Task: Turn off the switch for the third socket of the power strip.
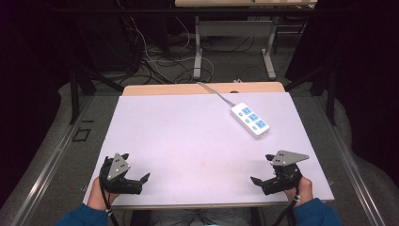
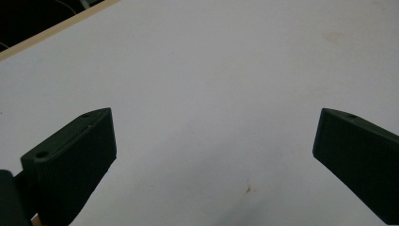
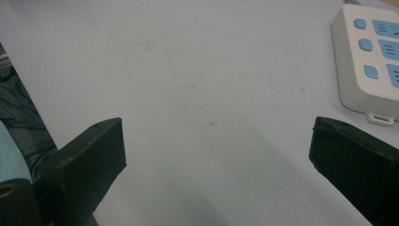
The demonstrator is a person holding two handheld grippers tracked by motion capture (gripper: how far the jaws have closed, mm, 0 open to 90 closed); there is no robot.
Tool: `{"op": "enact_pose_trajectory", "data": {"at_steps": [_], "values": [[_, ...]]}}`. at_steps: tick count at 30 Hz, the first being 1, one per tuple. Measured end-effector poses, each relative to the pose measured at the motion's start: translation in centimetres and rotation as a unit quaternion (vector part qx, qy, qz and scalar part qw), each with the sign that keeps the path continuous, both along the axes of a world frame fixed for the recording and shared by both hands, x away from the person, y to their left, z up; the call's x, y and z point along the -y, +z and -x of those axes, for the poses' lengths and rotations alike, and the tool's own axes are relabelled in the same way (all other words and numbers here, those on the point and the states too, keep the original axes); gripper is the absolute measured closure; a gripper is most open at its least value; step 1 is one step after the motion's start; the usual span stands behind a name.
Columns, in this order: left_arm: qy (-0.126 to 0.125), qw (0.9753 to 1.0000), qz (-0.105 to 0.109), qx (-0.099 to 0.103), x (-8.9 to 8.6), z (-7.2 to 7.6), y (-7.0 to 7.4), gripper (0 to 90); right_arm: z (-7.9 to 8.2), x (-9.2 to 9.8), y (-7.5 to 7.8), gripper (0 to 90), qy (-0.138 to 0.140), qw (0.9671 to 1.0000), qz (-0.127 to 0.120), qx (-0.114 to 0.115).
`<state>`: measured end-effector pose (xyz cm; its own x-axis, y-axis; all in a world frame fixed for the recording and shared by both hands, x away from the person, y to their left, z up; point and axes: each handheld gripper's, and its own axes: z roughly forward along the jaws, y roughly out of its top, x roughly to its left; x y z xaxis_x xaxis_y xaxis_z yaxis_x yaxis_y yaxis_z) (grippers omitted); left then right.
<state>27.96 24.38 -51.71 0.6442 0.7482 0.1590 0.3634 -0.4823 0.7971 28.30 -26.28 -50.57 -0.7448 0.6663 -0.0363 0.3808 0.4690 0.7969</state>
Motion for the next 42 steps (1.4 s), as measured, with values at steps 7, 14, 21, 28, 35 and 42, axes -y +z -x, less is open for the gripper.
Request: {"op": "enact_pose_trajectory", "data": {"at_steps": [7,14,21,28,35,42], "values": [[-0.001,1.0000,0.001,0.003,0.1,0.0,0.0,0.2,-0.2,-0.1,0.0,3.6,-0.003,1.0000,0.000,0.007],[-0.002,1.0000,0.003,0.003,0.1,0.0,0.0,0.2,-0.7,-0.2,0.1,3.5,-0.010,0.9999,-0.002,0.002],[-0.003,0.9999,-0.008,0.005,0.2,-0.2,0.0,0.2,-1.5,-0.2,0.5,3.5,-0.009,0.9999,0.007,0.002],[0.004,1.0000,-0.005,0.003,-0.1,0.1,0.0,0.2,-3.1,0.1,0.9,3.4,-0.024,0.9997,-0.007,0.001],[0.000,1.0000,-0.001,-0.001,0.0,0.1,-0.1,0.2,-4.2,0.1,1.3,3.3,-0.028,0.9996,-0.006,-0.003],[0.000,1.0000,-0.002,-0.001,0.1,0.2,0.0,0.2,-5.0,0.1,1.4,3.3,-0.034,0.9994,-0.006,-0.005]]}}
